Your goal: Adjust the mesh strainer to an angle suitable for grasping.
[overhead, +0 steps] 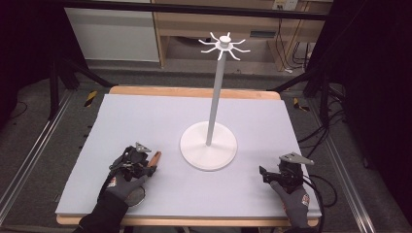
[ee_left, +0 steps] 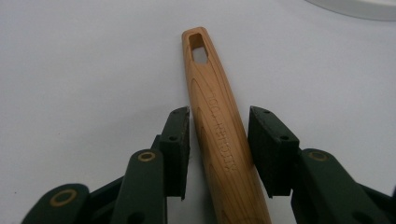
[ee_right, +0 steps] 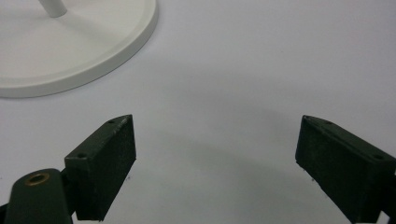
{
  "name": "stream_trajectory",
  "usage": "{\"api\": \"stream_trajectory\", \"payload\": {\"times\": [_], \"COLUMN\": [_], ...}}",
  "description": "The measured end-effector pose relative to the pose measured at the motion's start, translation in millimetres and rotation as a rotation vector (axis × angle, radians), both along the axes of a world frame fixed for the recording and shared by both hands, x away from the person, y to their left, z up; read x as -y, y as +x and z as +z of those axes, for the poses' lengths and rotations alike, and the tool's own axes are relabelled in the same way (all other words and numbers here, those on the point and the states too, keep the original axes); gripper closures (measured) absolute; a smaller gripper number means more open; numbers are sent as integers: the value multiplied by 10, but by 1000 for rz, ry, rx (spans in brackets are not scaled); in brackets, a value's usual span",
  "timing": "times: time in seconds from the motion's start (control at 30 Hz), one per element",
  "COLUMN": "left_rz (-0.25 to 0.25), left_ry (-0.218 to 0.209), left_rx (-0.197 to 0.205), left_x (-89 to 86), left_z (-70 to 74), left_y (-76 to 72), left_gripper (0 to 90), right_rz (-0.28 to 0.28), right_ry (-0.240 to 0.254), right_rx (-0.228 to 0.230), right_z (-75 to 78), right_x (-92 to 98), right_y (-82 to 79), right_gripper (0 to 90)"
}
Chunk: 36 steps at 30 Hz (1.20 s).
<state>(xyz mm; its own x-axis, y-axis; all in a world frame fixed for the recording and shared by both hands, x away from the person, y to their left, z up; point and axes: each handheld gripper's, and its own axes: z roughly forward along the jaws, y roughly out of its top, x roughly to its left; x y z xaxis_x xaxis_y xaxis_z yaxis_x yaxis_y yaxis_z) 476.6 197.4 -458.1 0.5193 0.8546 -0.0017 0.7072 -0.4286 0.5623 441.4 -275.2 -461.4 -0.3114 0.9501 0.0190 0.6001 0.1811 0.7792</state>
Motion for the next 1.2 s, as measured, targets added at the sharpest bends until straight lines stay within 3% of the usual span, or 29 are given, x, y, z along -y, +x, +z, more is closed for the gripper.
{"api": "stream_trajectory", "payload": {"times": [0.47, 0.8, 1.0, 1.03, 1.1, 1.2], "left_rz": [12, 31, 53, 54, 58, 52], "left_ry": [10, 23, 9, 19, -12, -9], "left_rx": [-13, -9, -8, 9, 4, 4], "left_x": [24, 43, 33, 13, -7, -10], "left_z": [-20, -24, -15, 11, 21, 20], "left_y": [11, -4, -2, -4, -5, -6], "left_gripper": [601, 615, 653, 675, 693, 693], "right_rz": [-6, -11, -5, -5, -3, 0], "right_ry": [18, 4, -2, -2, -5, -7], "right_rx": [-4, -1, -9, -9, -15, -17], "right_z": [1, 8, -5, -7, -15, -20], "right_x": [0, 15, 6, 8, 2, -3], "right_y": [2, 0, 5, 5, 8, 12], "right_gripper": [125, 120, 120, 121, 120, 121]}}
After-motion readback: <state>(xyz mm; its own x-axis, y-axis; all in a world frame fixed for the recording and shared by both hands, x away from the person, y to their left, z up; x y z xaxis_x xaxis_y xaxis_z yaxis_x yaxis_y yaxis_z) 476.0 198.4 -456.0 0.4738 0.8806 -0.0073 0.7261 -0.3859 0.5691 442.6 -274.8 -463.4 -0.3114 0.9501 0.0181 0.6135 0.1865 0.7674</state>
